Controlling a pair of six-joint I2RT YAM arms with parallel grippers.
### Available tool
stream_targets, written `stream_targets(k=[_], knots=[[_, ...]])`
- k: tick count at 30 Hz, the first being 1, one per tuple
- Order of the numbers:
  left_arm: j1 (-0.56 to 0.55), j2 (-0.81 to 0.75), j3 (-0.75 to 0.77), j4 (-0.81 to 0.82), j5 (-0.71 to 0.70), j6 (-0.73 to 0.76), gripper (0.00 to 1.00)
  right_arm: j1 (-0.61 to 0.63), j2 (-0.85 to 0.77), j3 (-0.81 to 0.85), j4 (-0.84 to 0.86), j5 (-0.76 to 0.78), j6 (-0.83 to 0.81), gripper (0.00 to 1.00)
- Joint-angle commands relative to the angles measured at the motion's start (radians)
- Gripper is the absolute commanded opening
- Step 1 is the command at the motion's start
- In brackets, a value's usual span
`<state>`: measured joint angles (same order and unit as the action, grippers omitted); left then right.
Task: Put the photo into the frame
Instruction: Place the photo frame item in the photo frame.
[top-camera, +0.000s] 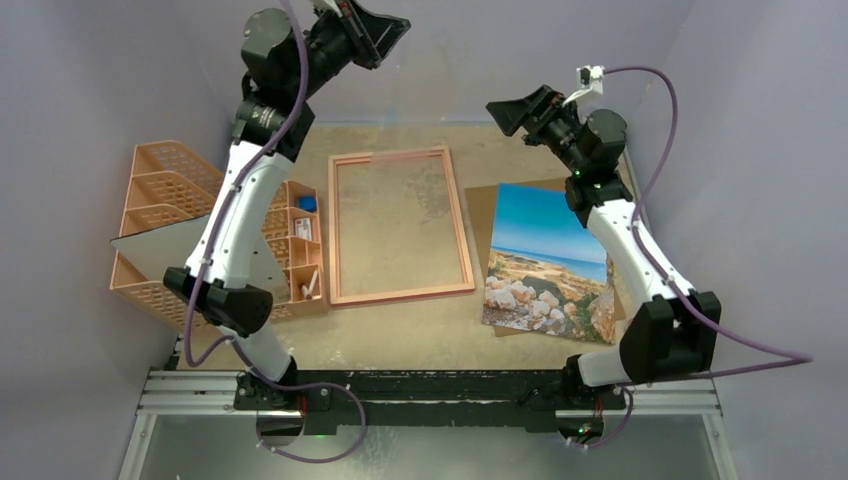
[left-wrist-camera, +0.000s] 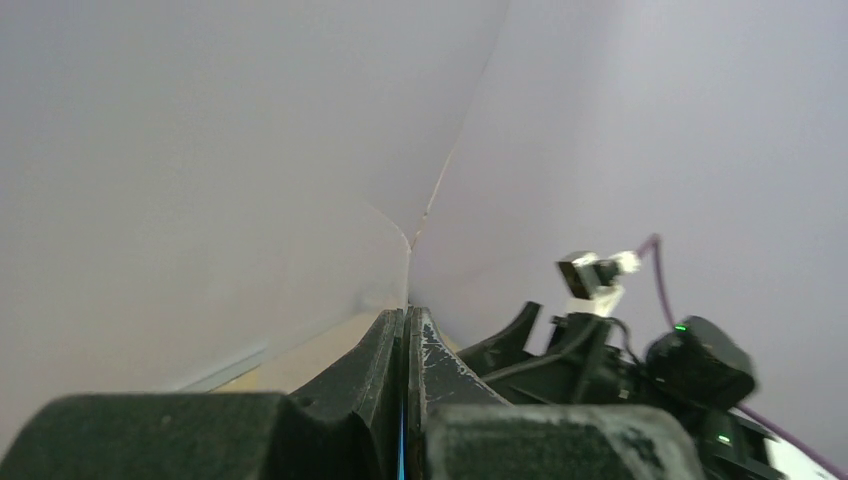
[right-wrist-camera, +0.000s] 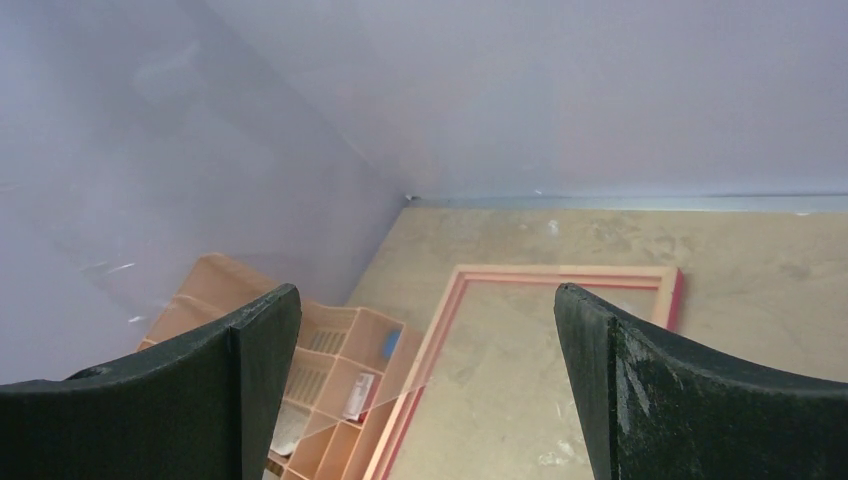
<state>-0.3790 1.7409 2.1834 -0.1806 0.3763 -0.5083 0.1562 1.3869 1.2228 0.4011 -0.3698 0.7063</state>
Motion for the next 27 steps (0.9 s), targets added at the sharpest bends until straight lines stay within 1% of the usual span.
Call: stream_targets(k=[1, 7, 12, 15, 18, 20, 23, 27], knots=[[0.002, -0.128, -0.036, 0.146, 0.105, -0.033, 0.0, 0.001, 0.069, 0.046, 0.185, -0.111, 0.055, 0.99], [0.002, -0.22, -0.059, 0.116, 0.066, -0.022, 0.0, 0.0, 0.141, 0.078, 0.279, -0.205, 0.061, 0.99], [0.002, -0.262, -0.054, 0.081, 0.041, -0.02, 0.0, -0.001, 0.167, 0.105, 0.312, -0.3, 0.046, 0.99], [0.002, -0.285, -0.048, 0.072, 0.026, -0.02, 0.0, -0.007, 0.162, 0.099, 0.384, -0.415, 0.061, 0.99], [0.002, -0.298, -0.037, 0.072, 0.01, -0.029, 0.0, -0.007, 0.162, 0.088, 0.548, -0.534, 0.117, 0.99], [0.002, -0.302, -0.029, 0.074, 0.0, -0.035, 0.0, -0.007, 0.171, 0.083, 0.678, -0.586, 0.194, 0.99], [0.002, -0.303, -0.025, 0.082, -0.013, -0.053, 0.0, -0.007, 0.199, 0.08, 0.826, -0.631, 0.31, 0.99], [0.002, -0.295, -0.028, 0.094, -0.023, -0.069, 0.0, -0.006, 0.229, 0.058, 0.998, -0.639, 0.474, 0.99]])
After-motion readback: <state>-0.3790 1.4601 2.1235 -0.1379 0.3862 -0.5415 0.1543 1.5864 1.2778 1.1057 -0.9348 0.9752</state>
